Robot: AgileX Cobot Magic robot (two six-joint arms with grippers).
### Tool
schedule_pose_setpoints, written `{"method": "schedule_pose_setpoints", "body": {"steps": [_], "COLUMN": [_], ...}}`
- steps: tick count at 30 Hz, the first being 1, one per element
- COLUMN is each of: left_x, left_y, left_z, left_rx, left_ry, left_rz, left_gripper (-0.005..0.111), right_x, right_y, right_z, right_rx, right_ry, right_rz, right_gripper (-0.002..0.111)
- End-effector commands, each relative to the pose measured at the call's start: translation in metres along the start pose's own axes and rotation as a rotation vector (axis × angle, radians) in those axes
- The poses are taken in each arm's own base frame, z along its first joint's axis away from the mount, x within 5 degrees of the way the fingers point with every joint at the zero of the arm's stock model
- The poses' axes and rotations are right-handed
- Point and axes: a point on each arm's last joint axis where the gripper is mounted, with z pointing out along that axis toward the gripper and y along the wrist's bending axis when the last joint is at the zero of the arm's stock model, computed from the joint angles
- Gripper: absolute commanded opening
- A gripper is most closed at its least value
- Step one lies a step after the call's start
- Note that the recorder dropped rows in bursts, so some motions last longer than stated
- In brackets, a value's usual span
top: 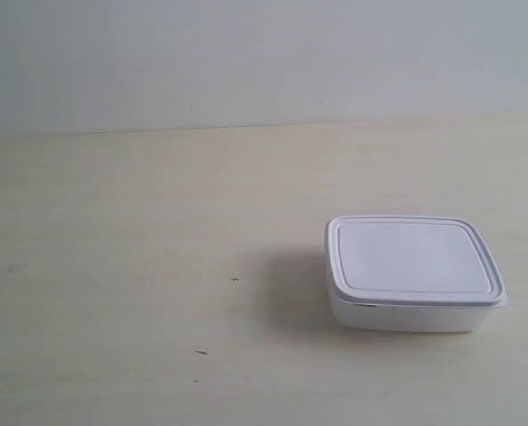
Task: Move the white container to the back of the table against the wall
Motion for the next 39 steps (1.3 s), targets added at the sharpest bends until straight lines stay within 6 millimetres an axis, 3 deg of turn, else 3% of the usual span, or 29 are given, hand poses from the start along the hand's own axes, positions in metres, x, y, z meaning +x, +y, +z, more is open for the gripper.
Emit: {"method": "schedule_pose_setpoints", "body": {"steps": [1,20,30,36,38,39], "left_x": [0.0,-0.001,-0.001,-0.008,-0.014,-0.022], "left_y": [0.001,0.002,0.002,0.009,0.0,-0.011], "left_z": [0.0,0.0,0.0,-0.001,-0.001,-0.004], "left_rx": [-0.014,-0.022,-0.023,-0.118,-0.033,0.1], "left_ry": [-0.011,-0.026,-0.025,-0.076,-0.164,-0.268], "left_rz": [0.068,0.131,0.131,0.505,0.366,0.201], "left_gripper": [0.0,0.0,0.0,0.0,0.0,0.0], "right_x": [0.001,-0.001,-0.042,-0.05,-0.051,-0.053], "right_y": [0.0,-0.001,-0.014,-0.016,-0.016,-0.017], "right_z": [0.0,0.0,-0.012,-0.018,-0.019,-0.02], "right_rx": [0.007,0.015,0.162,0.166,0.16,0.169], "right_ry": [-0.006,-0.033,-0.502,-0.618,-0.639,-0.654], "right_rz": [0.001,0.001,0.0,0.093,0.127,0.111], "right_gripper": [0.0,0.0,0.0,0.0,0.0,0.0]}}
